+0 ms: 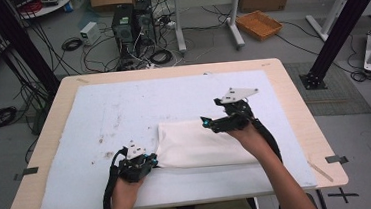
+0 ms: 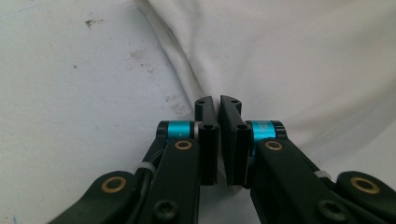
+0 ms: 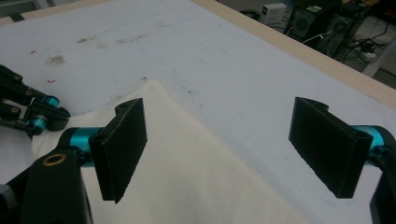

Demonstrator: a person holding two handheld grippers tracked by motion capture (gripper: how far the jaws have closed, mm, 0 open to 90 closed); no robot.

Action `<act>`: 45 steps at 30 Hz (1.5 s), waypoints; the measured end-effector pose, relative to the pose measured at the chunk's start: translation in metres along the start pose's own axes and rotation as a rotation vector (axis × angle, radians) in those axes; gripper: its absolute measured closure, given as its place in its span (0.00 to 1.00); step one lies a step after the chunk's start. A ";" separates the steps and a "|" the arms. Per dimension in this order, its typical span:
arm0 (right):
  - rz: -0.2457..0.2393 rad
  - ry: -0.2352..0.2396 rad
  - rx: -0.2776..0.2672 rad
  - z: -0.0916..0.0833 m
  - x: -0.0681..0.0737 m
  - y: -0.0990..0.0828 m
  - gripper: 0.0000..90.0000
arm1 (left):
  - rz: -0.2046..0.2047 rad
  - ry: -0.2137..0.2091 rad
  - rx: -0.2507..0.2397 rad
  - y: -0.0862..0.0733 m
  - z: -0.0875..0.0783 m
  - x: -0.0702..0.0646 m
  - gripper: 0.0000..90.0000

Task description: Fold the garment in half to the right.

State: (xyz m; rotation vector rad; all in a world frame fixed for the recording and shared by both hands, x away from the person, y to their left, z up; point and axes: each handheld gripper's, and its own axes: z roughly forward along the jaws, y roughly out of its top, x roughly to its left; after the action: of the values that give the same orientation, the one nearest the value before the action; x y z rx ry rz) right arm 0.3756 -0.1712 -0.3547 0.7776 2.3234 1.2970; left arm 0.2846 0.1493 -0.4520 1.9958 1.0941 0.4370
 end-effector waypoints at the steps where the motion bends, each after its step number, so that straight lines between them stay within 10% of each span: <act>1: -0.001 0.005 0.010 0.007 0.002 0.005 0.21 | -0.004 -0.001 -0.001 0.000 0.000 0.000 0.94; 10: -0.026 0.070 0.134 0.082 0.027 0.031 0.23 | -0.060 -0.044 -0.002 0.000 0.000 0.007 0.94; 27: -0.103 0.132 0.398 0.182 0.043 0.027 0.69 | -0.102 -0.076 0.002 0.000 0.000 0.012 0.94; 32: -0.146 0.150 0.407 0.188 0.051 0.027 0.97 | -0.108 -0.083 0.001 0.000 0.000 0.013 0.95; 40: -0.047 0.176 0.298 0.168 0.038 0.031 0.98 | -0.080 -0.113 -0.060 0.004 -0.008 0.004 0.96; 45: -0.073 0.200 0.218 0.147 0.033 0.033 0.98 | -0.105 -0.174 -0.112 0.010 -0.014 0.002 0.96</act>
State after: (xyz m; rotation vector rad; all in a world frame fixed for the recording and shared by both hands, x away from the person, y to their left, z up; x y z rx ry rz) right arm 0.4408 -0.0402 -0.4024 0.6463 2.6591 1.1504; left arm 0.2821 0.1543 -0.4362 1.8318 1.0374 0.2584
